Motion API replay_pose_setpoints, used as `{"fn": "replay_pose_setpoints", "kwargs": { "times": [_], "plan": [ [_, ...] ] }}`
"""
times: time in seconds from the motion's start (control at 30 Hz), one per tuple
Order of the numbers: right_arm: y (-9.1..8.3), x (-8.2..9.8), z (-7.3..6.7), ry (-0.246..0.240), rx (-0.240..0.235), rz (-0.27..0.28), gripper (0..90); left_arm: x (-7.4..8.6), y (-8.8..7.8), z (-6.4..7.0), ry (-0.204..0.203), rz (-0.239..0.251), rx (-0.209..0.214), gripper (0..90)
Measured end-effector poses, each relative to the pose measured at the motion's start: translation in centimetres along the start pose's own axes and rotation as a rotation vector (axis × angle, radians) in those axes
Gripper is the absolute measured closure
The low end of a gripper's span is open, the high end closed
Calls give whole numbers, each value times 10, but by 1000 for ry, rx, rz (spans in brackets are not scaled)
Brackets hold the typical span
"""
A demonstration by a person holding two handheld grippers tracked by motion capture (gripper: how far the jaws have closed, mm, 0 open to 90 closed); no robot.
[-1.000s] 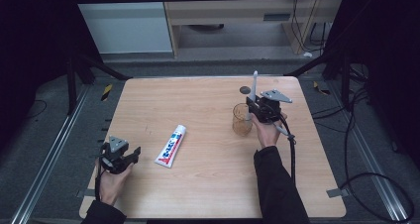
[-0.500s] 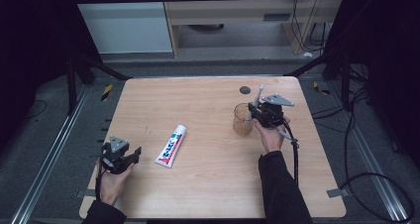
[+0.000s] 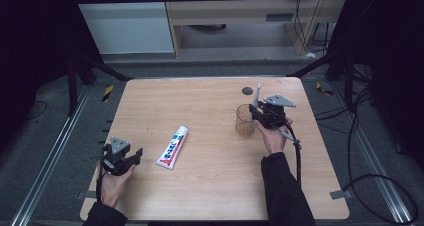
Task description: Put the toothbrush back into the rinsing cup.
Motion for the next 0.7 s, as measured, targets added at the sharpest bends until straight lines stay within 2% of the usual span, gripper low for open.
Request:
{"fn": "replay_pose_setpoints", "kwargs": {
  "times": [0.5,0.63,0.7],
  "plan": [
    [-9,0,-5,-2,-27,1,420,-3,-3,3,0,13,18,488],
    [-15,0,-7,-4,-45,-28,324,-5,-5,4,0,21,29,487],
    [-22,2,-8,-5,-50,-17,301,-7,-7,5,0,28,36,488]
  ]
}}
Point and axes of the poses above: each handheld gripper's, and its own axes: y roughly forward along the jaws, x roughly out of its underside, z roughly to its right, the point moved 1 cm from there along y, roughly forward along the jaws, and after that the axes turned 2 degrees about y, right-handed, at the moved point
